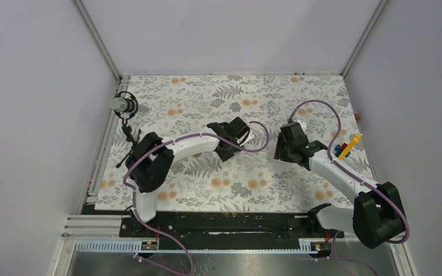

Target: Sort the pills into containers

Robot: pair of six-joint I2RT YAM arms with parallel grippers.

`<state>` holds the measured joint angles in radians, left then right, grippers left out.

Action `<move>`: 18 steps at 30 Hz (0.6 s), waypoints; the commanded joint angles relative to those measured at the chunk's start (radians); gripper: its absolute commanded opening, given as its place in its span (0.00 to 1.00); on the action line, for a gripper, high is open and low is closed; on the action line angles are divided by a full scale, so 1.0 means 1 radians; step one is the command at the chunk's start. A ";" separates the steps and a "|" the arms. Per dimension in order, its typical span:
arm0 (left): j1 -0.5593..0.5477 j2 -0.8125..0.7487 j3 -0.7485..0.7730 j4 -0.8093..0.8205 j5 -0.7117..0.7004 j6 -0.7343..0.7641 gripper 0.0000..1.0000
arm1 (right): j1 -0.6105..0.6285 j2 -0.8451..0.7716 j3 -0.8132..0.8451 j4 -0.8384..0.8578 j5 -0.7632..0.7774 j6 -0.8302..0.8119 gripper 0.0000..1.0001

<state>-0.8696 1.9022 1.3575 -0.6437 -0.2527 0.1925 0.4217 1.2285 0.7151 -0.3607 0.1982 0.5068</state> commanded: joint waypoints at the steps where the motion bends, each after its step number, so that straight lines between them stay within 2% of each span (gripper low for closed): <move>1: -0.004 0.017 0.065 -0.036 -0.041 0.014 0.00 | -0.011 -0.011 -0.009 0.019 0.030 0.005 0.25; 18: -0.007 0.087 0.174 -0.159 -0.052 0.016 0.00 | -0.017 -0.011 -0.023 0.033 0.022 0.001 0.25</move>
<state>-0.8700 1.9846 1.4796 -0.7731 -0.2657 0.1951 0.4149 1.2285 0.6952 -0.3523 0.1978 0.5064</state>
